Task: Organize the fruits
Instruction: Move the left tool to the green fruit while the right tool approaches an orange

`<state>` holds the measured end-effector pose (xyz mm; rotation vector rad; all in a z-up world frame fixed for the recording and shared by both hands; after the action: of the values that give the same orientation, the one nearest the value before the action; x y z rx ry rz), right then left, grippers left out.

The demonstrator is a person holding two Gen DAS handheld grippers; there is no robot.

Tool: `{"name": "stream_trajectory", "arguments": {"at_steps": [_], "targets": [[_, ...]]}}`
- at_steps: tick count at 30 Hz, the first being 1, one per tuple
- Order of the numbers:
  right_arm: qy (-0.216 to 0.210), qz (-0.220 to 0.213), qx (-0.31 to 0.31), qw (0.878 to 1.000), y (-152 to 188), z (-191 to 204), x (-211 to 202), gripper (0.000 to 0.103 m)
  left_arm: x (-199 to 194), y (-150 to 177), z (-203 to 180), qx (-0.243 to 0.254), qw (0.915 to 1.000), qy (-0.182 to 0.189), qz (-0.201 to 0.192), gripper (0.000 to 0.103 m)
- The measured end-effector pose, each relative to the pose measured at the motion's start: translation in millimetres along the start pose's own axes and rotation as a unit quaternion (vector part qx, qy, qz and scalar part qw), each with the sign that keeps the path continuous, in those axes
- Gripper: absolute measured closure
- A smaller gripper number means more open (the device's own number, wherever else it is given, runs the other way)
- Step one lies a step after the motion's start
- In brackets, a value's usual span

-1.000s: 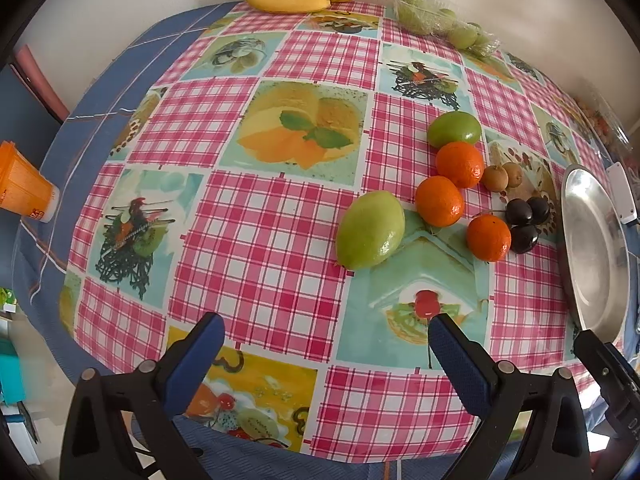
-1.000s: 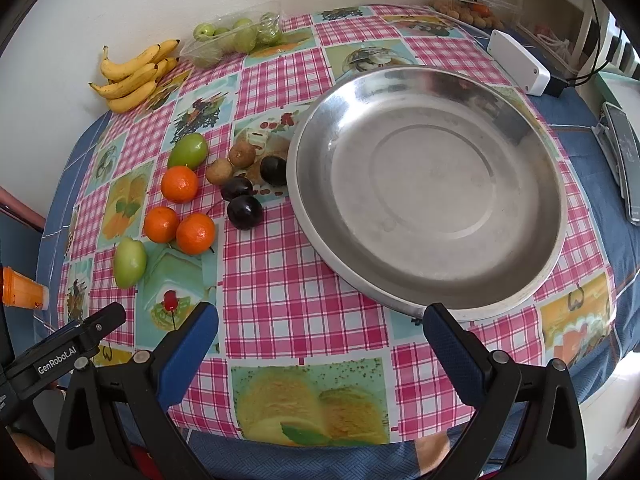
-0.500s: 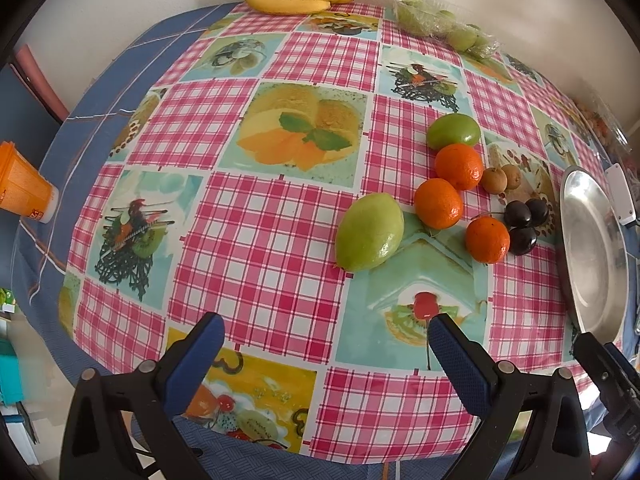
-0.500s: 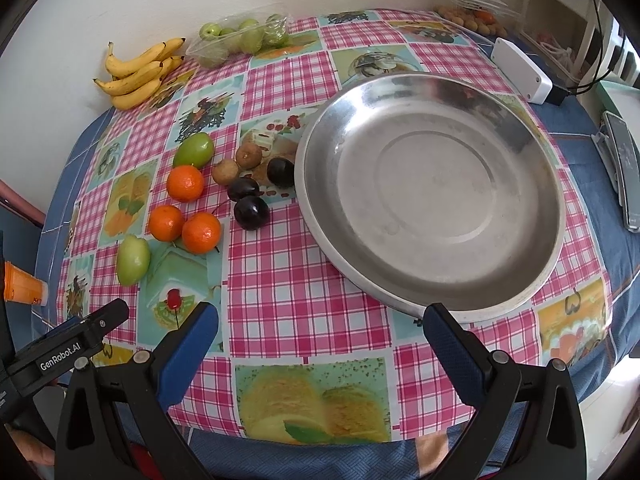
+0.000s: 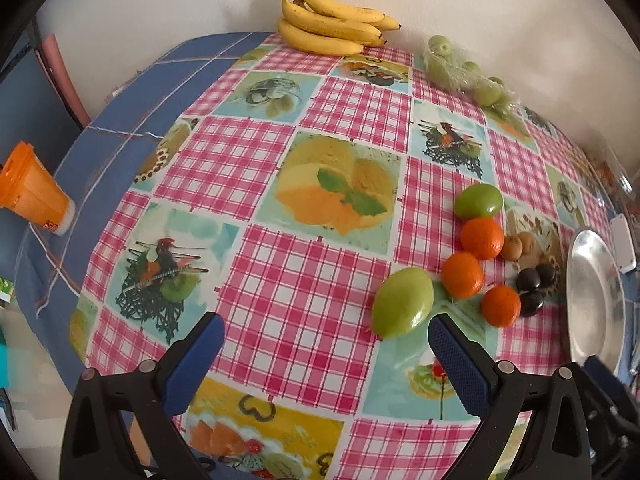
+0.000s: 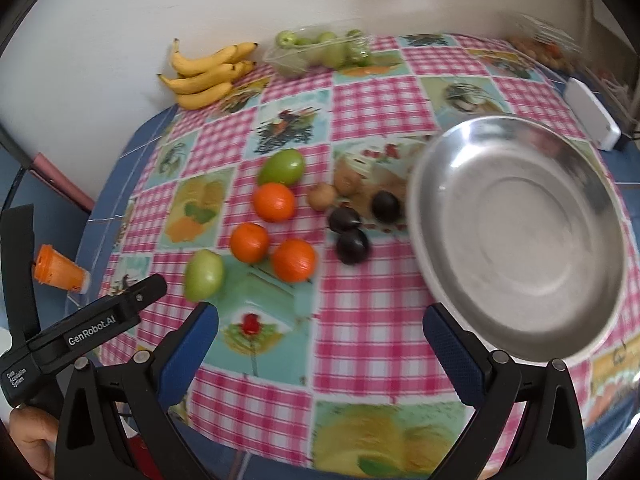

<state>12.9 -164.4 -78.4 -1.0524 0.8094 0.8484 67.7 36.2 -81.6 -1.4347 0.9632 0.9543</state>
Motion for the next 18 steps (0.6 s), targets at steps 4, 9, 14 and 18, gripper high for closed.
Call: {"name": "stream_trajectory", "arguments": {"at_steps": [4,9,14,18], "targets": [[-0.010,0.003,-0.003,1.000,-8.0,12.1,7.6,0.001,5.5,-3.9,1.4,-0.037,0.9986,0.027,0.026,0.000],[-0.001,0.016,-0.016,1.000,-13.0,17.8,17.3,0.001,9.4,-8.7,-4.4,-0.044,0.9978,0.032,0.039,0.002],[-0.001,0.027,-0.023,0.999,-17.3,23.8,28.0,0.011,13.5,-14.2,-24.2,-0.042,0.9964,0.053,0.051,0.006],[0.008,0.029,-0.048,0.998,-20.0,31.3,33.8,0.026,20.6,-13.7,-37.8,-0.044,0.9948,0.065,0.064,0.010]]}}
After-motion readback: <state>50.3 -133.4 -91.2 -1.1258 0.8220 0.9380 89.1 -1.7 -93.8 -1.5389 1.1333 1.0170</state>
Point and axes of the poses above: each gripper's, at about its wrist camera, not at the fingertips, and x roughly the way its jaws point, z to its left, y to its underside, the point moved 9 cm from there along x, roughly the way its jaws point, and after that the axes turned 3 degrees about z, right-handed, at the moved point
